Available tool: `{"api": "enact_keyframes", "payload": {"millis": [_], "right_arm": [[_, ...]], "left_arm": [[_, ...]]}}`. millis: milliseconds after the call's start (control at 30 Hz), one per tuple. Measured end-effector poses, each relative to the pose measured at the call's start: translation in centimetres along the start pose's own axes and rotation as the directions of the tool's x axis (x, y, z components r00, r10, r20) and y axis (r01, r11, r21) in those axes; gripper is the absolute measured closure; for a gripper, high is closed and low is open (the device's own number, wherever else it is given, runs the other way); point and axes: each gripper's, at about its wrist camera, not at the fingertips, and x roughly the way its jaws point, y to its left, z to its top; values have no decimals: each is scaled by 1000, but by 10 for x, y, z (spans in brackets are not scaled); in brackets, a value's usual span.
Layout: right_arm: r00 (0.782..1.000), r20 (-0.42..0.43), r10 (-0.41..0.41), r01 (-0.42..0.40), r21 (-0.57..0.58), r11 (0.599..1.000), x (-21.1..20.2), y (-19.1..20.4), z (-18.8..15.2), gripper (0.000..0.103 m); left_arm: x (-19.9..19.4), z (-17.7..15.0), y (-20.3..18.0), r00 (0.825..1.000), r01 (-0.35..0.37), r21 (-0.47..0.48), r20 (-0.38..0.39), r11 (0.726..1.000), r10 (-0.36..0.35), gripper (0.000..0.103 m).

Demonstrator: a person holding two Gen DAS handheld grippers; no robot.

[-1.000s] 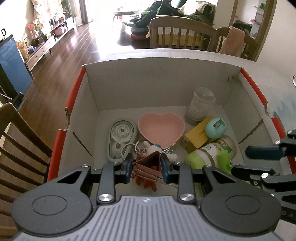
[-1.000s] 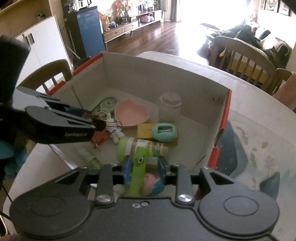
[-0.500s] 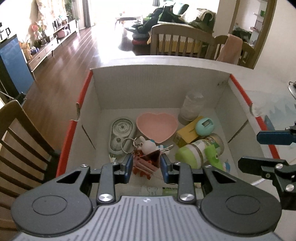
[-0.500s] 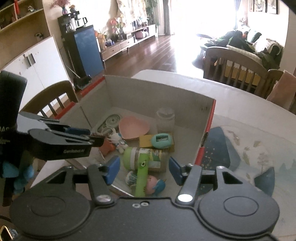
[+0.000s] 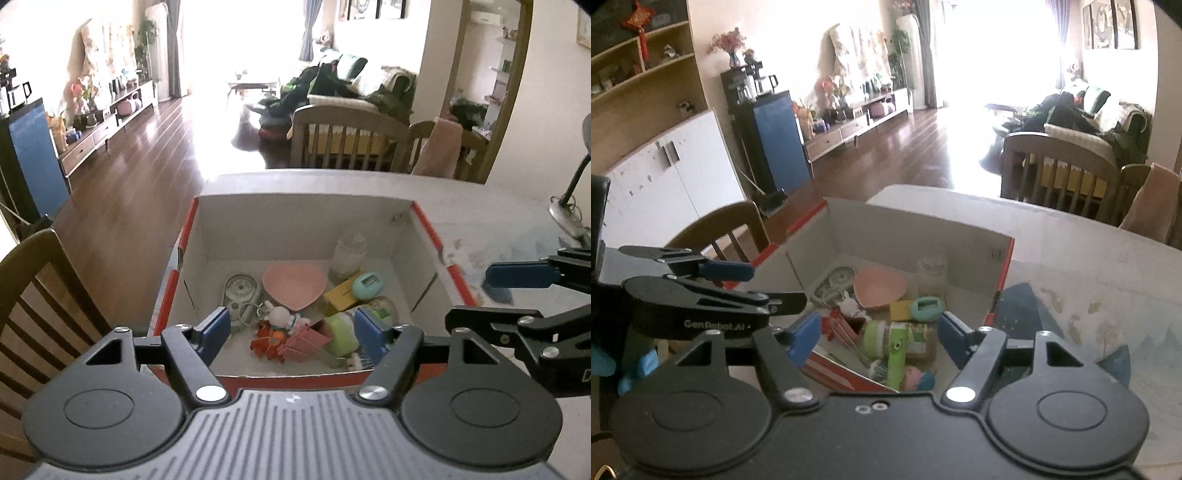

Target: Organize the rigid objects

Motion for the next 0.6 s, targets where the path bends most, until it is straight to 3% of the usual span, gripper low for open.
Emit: {"api": "enact_keyframes", "payload": {"millis": [500,600], "right_arm": [[991,133,8,-5,-20,1000,-38,17,-5,5],[988,156,-2,3,-8,1000,-42,16,-8,1]], "left_arm": [[-42,-2,-4,997,33,-29,73,999,-31,13],[-46,-4,-5,997,30,-36,78,999,-27,4]]}}
